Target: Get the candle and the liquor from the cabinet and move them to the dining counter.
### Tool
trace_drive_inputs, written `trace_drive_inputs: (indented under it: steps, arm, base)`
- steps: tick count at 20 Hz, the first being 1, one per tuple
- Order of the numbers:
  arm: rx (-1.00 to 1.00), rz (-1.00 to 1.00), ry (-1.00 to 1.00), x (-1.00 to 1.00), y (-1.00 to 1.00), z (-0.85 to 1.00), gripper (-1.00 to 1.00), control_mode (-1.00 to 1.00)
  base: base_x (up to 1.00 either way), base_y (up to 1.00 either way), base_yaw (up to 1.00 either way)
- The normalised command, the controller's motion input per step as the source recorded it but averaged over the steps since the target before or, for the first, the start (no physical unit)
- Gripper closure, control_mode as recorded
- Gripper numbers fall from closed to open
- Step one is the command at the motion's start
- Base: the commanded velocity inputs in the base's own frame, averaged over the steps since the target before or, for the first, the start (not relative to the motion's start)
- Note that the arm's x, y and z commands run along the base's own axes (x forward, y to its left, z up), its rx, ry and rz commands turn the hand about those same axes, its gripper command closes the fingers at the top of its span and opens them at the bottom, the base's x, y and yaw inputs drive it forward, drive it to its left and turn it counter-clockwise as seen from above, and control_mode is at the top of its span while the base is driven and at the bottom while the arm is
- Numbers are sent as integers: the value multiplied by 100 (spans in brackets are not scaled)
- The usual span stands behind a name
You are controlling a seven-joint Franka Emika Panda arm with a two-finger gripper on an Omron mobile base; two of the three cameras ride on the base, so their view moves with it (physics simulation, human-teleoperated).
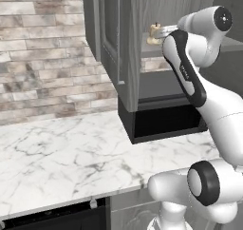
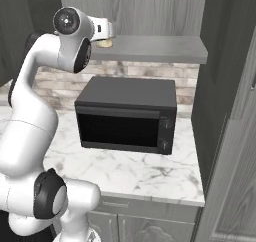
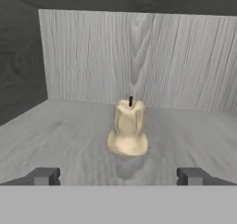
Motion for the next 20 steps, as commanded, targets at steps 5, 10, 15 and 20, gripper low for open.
trace_drive_inputs:
  steps: [5,10,15,20]
  arm:
    - [5,0,11,28,-13,4,-100,-100]
    - [1,0,6,28,0,2,-100,-100]
    - [0,-3,7,33,3,13,-100,-100]
    - [0,0,1,6,0,0,-100,-100]
  base:
    - [0,0,0]
    - [0,0,0]
    - [0,0,0]
    - [0,0,0]
